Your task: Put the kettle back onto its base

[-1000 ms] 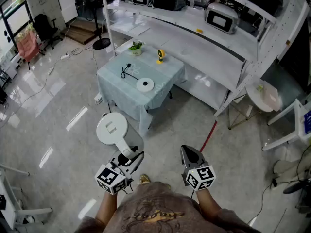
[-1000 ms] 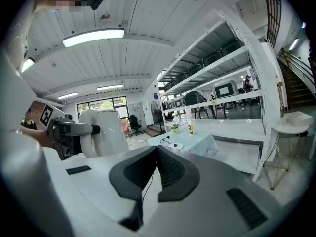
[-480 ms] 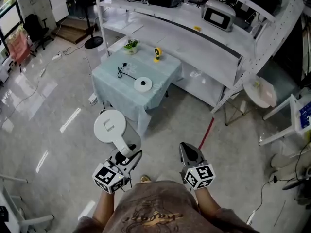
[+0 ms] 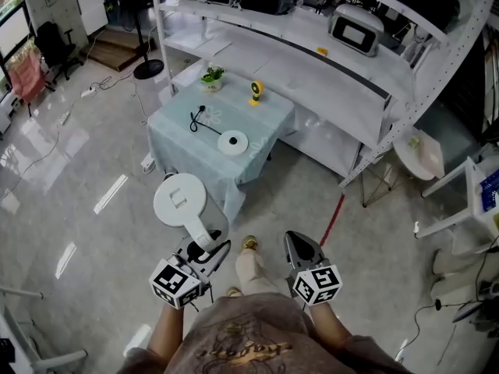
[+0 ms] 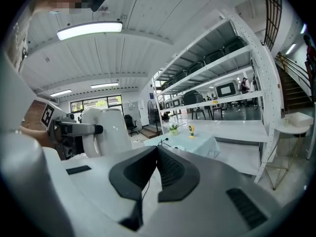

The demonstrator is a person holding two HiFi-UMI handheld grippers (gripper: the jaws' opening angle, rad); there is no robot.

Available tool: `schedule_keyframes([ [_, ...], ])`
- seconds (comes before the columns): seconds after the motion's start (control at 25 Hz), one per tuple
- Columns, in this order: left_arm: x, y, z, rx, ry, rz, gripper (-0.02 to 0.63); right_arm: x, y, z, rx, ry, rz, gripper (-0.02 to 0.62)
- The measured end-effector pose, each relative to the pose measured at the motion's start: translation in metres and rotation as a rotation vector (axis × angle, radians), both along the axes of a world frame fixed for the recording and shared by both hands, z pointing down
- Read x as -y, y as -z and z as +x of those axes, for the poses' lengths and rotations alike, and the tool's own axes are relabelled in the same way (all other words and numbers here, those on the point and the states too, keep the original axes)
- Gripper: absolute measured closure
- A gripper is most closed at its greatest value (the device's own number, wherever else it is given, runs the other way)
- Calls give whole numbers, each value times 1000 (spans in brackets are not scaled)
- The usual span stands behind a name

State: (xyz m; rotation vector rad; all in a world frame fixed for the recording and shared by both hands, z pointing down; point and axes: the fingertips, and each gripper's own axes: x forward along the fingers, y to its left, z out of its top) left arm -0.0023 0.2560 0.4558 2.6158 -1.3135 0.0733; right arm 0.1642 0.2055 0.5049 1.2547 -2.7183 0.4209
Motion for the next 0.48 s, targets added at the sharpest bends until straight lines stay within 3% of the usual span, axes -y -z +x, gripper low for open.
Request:
schedule_keyframes([
  [0.48,85,-10,-39,20,34,-6,468,91,-9,-40,29,27,0,600],
])
